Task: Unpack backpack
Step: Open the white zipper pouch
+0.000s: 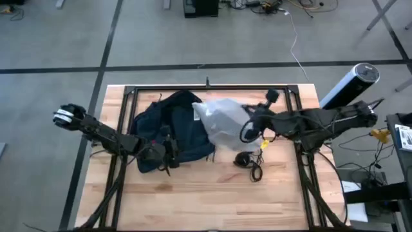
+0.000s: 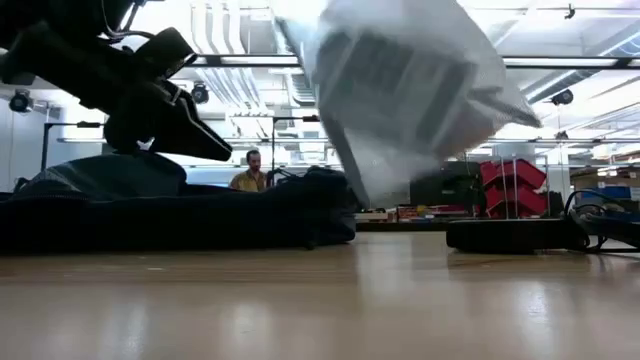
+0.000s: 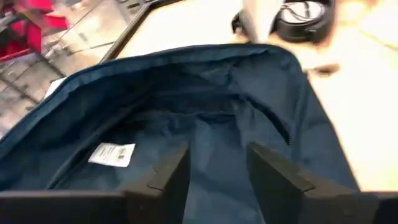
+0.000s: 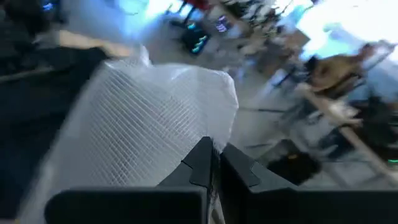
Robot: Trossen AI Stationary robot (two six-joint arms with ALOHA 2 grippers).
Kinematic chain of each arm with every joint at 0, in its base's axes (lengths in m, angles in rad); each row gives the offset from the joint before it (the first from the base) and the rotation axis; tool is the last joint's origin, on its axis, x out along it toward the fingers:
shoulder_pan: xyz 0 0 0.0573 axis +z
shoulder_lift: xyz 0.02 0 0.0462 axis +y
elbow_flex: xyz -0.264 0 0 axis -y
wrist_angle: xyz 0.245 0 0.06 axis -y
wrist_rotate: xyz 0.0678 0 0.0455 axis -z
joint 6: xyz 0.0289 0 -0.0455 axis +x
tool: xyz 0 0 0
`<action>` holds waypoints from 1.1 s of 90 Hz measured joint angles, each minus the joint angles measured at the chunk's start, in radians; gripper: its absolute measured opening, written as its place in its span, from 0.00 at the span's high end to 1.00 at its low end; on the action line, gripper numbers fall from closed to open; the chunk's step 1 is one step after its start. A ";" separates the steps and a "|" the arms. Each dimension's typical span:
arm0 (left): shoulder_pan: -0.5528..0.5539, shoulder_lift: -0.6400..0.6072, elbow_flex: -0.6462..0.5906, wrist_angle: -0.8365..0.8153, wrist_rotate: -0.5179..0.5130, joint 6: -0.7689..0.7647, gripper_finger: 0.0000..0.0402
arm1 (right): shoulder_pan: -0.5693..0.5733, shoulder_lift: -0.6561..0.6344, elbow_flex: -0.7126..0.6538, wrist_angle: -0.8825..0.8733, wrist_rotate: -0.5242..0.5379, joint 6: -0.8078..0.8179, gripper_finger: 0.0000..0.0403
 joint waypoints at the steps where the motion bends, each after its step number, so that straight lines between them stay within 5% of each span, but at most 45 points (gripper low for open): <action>1: 0.000 0.000 0.000 0.002 0.006 0.005 0.62 | -0.006 0.001 -0.006 0.000 -0.005 0.003 1.00; 44: -0.001 0.002 -0.007 0.013 0.046 -0.033 0.61 | -0.400 0.191 -0.349 0.206 -0.053 -0.029 1.00; 73: -0.001 0.002 -0.013 0.013 0.047 -0.048 0.61 | -0.465 0.254 -0.388 -0.074 -0.051 0.084 0.99; 89: -0.001 0.002 -0.013 0.014 0.046 -0.043 0.61 | -0.458 0.221 -0.292 -0.366 -0.079 0.276 0.81; 99: -0.001 0.003 -0.014 0.014 0.046 -0.043 0.61 | -0.450 0.189 -0.256 -0.358 -0.242 0.299 0.64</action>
